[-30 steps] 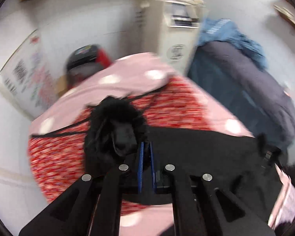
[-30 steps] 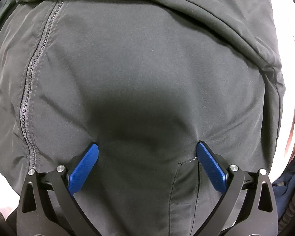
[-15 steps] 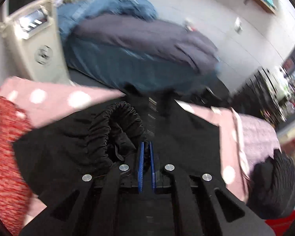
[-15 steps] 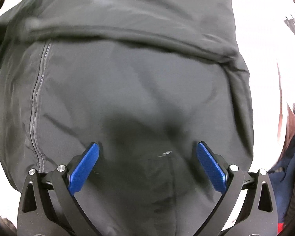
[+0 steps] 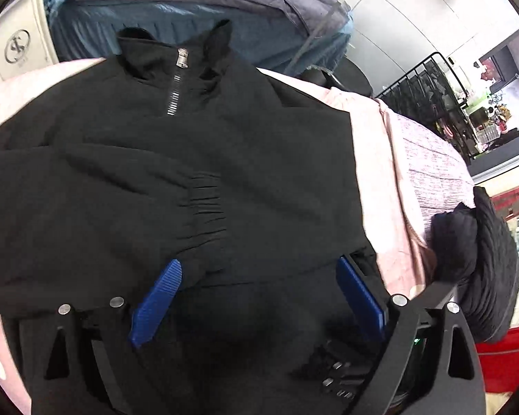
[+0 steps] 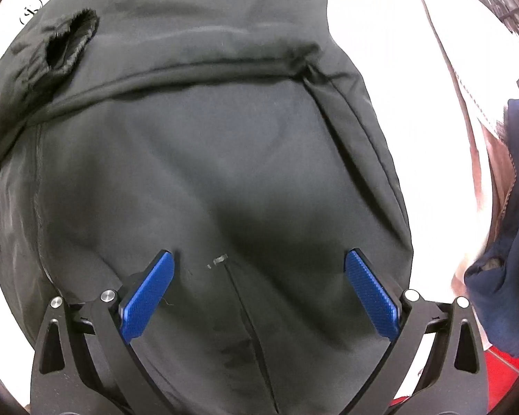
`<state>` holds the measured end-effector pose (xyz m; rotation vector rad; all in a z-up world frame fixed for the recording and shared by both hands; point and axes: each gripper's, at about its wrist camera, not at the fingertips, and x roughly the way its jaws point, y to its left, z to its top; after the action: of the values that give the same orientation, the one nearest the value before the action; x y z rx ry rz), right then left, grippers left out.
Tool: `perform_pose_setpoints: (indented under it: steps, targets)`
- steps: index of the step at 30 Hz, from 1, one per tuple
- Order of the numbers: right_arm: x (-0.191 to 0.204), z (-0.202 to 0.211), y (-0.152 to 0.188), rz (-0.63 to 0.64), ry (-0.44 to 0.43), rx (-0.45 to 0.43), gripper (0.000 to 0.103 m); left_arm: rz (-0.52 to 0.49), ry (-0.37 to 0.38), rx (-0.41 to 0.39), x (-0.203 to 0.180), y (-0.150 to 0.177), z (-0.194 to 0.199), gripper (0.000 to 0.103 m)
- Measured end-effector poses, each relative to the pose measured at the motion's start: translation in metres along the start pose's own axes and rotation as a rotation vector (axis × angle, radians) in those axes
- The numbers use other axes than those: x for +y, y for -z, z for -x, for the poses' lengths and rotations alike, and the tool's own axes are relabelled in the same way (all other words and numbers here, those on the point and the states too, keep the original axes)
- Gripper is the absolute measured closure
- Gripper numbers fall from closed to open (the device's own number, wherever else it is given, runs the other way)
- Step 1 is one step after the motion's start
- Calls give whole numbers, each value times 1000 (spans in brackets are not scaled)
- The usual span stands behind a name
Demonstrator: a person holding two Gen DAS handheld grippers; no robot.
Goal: Fold large clothes
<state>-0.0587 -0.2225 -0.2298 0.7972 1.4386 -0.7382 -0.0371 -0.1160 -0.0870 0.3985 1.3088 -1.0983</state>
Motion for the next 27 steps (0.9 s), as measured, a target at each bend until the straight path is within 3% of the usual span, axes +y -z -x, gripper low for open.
perform_pose_setpoints:
  steps: [6, 11, 16, 20, 25, 27]
  targets:
    - [14, 18, -24, 37, -42, -55, 5, -73, -169, -53, 29, 33, 25, 12]
    - [38, 29, -44, 75, -114, -70, 5, -55, -314, -66, 72, 87, 40, 10]
    - [62, 37, -64, 105, -183, -73, 5, 43, -397, 14, 115, 141, 44, 10]
    - [89, 43, -83, 140, -205, -87, 5, 193, -426, 39, 157, 172, 54, 10]
    - [120, 58, -101, 146, -289, -105, 5, 337, -447, 23, 198, 186, 71, 10]
    - [135, 62, -111, 176, -281, -135, 6, 369, -445, 10, 208, 186, 77, 10]
